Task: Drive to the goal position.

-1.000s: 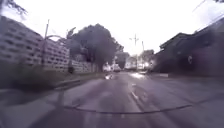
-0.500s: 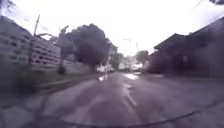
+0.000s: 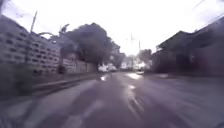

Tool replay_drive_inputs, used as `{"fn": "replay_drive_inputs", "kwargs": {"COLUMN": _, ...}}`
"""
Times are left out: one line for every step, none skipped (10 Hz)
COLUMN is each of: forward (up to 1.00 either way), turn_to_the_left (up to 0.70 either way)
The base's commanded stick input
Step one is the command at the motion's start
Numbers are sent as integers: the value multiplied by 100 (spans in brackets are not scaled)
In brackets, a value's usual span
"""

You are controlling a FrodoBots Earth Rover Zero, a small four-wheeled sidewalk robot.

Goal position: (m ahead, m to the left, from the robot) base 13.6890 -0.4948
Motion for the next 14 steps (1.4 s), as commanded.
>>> {"fn": "replay_drive_inputs", "kwargs": {"forward": 70, "turn_to_the_left": -35}}
{"fn": "replay_drive_inputs", "kwargs": {"forward": 70, "turn_to_the_left": -35}}
{"fn": "replay_drive_inputs", "kwargs": {"forward": 70, "turn_to_the_left": -35}}
{"fn": "replay_drive_inputs", "kwargs": {"forward": 70, "turn_to_the_left": -35}}
{"fn": "replay_drive_inputs", "kwargs": {"forward": 70, "turn_to_the_left": -5}}
{"fn": "replay_drive_inputs", "kwargs": {"forward": 70, "turn_to_the_left": 0}}
{"fn": "replay_drive_inputs", "kwargs": {"forward": 70, "turn_to_the_left": 0}}
{"fn": "replay_drive_inputs", "kwargs": {"forward": 70, "turn_to_the_left": 0}}
{"fn": "replay_drive_inputs", "kwargs": {"forward": 70, "turn_to_the_left": 0}}
{"fn": "replay_drive_inputs", "kwargs": {"forward": 70, "turn_to_the_left": 0}}
{"fn": "replay_drive_inputs", "kwargs": {"forward": 70, "turn_to_the_left": 0}}
{"fn": "replay_drive_inputs", "kwargs": {"forward": 70, "turn_to_the_left": 0}}
{"fn": "replay_drive_inputs", "kwargs": {"forward": 70, "turn_to_the_left": 0}}
{"fn": "replay_drive_inputs", "kwargs": {"forward": 70, "turn_to_the_left": 0}}
